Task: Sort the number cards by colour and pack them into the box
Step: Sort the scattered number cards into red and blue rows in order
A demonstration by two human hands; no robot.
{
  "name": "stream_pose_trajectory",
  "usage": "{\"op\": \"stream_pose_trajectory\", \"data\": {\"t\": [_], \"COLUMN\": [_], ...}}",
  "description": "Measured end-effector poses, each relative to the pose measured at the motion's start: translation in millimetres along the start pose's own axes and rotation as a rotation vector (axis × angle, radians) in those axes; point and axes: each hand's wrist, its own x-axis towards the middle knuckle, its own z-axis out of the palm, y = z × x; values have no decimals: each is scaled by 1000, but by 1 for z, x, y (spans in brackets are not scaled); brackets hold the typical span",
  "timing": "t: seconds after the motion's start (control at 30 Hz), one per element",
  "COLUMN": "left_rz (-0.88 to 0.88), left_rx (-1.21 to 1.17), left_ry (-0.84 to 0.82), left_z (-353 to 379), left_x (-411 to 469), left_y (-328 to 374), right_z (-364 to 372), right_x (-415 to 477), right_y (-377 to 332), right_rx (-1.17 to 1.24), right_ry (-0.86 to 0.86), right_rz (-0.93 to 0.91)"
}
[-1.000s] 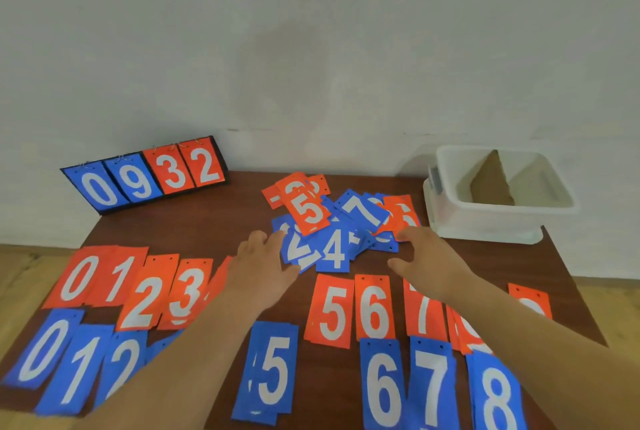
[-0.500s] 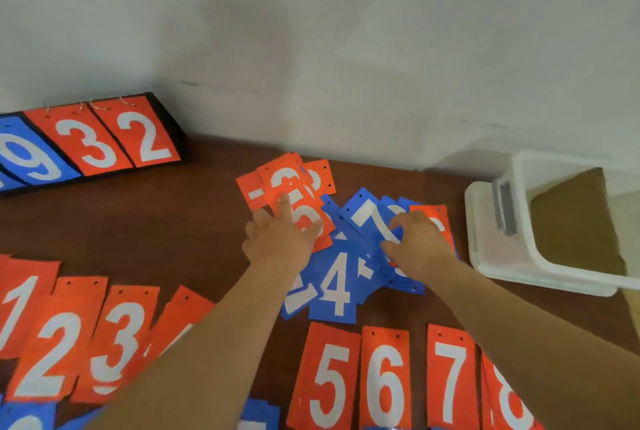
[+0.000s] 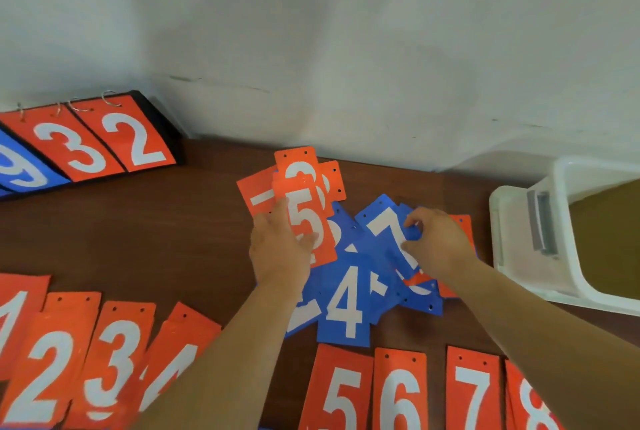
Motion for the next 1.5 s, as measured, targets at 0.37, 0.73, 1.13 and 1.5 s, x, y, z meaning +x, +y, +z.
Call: {"op": "stream_pose_trajectory", "data": {"t": [0.37,0.73,1.13,1.5], "left_rz": [-52,-15,264,390], "left_rx": [-42,-203,-438,-423], "left_ry": [-63,-131,-82,-43], "left_z": [-40,-85,-164,-211], "left_x": [-7,-68,-208,-302], "left_y": [-15,-15,19,-8], "right_z": [-18,-38,-100,-91], "right_x": [-36,-97,-250,-366], "right_y": [10,0,0,17], "right_rx": [10,311,695,816], "right_ry": [100,230,265,265], "right_rz": [31,-14,-192,-238]}}
